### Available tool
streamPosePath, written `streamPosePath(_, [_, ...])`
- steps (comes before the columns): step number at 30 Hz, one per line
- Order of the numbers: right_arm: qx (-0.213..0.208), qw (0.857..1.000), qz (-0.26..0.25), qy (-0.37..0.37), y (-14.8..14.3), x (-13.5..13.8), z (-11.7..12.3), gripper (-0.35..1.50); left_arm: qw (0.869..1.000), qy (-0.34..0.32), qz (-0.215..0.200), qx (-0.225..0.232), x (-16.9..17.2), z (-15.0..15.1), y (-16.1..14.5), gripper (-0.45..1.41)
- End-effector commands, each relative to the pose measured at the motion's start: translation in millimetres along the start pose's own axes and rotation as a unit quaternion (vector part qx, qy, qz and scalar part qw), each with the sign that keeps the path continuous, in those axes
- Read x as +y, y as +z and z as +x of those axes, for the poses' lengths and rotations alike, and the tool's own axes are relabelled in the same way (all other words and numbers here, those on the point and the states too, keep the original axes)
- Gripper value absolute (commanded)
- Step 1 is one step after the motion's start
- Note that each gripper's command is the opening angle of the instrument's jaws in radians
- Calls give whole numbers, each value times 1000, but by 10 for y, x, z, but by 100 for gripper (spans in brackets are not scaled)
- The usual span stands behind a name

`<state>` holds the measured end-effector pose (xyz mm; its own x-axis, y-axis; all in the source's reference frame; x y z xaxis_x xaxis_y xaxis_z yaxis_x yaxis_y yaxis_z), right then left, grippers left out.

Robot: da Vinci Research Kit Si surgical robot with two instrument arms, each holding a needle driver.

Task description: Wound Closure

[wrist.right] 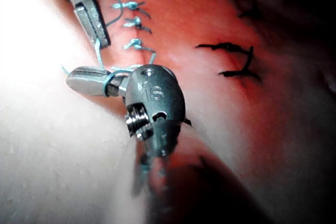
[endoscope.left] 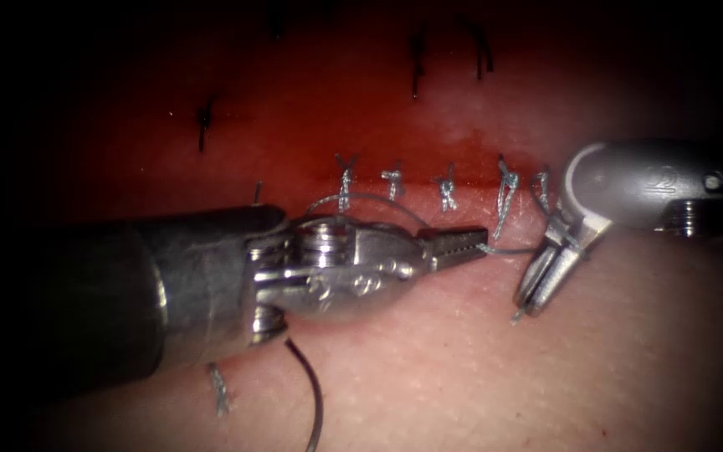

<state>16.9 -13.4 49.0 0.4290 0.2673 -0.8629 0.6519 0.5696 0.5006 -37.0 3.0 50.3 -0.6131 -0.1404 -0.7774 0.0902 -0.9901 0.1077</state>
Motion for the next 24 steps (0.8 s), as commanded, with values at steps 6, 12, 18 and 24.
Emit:
streamPosePath(6, [51, 998, -35, 18, -34, 14, 9, -35, 1000, 14, -10, -11, 26, 4, 6, -45])
streamPosePath(12, [61, 996, -63, 19, -48, 27, 2, -35, 999, 25, -18, -14, 47, 15, -1, -45])
streamPosePath(18, [60, 993, -95, 23, -70, 44, -11, -35, 999, 25, -19, -14, 62, 35, -15, -45])
streamPosePath(24, [41, 993, -112, 20, -86, 57, -24, -35, 999, 33, -24, -15, 85, 53, -26, -45])
